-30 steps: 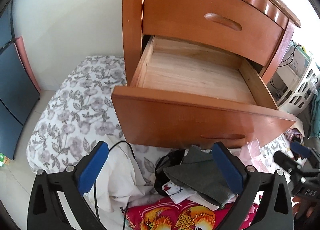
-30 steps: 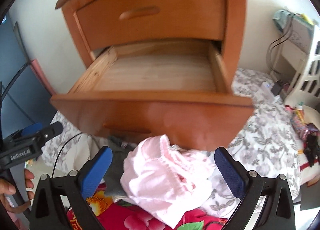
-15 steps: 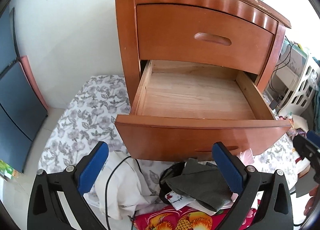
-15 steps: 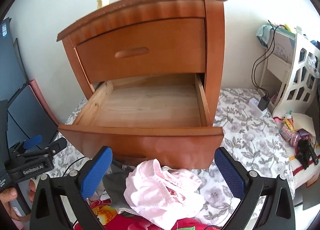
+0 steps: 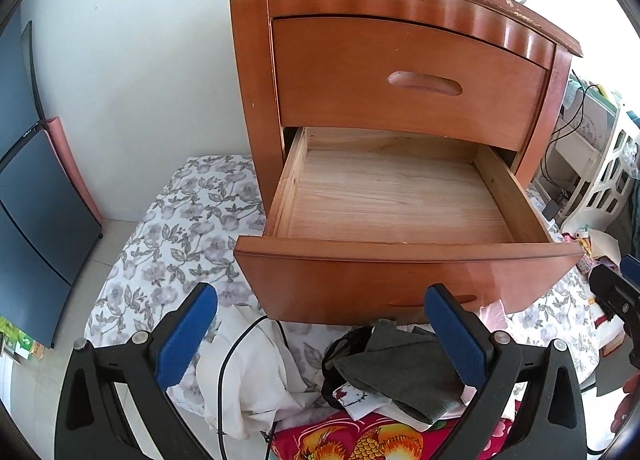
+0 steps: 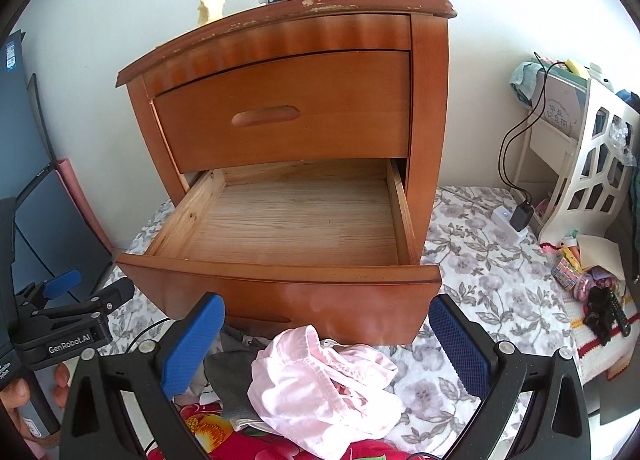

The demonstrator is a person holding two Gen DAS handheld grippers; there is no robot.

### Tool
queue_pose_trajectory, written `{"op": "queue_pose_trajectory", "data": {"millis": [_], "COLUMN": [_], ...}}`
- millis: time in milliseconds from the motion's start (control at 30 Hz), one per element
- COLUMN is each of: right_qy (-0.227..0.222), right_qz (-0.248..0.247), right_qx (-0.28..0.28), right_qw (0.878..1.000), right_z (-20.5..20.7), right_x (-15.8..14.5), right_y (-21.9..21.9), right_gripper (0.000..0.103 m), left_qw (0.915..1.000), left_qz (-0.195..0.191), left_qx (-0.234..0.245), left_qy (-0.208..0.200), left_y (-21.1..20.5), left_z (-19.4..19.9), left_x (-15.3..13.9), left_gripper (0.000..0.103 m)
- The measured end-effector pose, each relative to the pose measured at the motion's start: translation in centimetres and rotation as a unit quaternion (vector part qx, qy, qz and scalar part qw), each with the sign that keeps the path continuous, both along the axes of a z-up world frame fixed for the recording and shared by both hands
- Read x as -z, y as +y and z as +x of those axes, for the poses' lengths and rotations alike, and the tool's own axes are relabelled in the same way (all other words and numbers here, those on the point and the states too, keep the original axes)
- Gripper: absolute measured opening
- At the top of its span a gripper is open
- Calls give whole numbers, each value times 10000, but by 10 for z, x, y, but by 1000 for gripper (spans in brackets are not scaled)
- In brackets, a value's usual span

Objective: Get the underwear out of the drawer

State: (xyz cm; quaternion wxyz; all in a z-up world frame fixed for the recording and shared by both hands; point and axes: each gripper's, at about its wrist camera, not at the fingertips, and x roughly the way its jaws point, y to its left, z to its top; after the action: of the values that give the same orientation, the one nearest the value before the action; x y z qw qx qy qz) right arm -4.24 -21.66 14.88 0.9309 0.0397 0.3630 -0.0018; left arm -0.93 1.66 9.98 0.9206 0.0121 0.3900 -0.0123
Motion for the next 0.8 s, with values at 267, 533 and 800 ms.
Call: {"op": "queue_pose_trajectory", "data": {"millis": [267, 533, 800], "right_qy": [59, 118, 147], "right_qz": [-27, -45, -49], "right_qx": [-19, -41, -68], "right_qw": [10000, 9999, 9999], "right_z": [3, 4, 4], "right_x": [2, 5, 7], "right_y": [2, 4, 6], "right_gripper": [103, 103, 103], "left_qw": [9999, 9998, 9996], "left_qz": [9, 2, -36], "left_qx": [-64, -75, -94], "left_qy": [129, 207, 264], "left_y": [3, 5, 7], "left_z": [4, 6, 6], "left_x": [5, 10, 12], "left_gripper": [103, 103, 103]}}
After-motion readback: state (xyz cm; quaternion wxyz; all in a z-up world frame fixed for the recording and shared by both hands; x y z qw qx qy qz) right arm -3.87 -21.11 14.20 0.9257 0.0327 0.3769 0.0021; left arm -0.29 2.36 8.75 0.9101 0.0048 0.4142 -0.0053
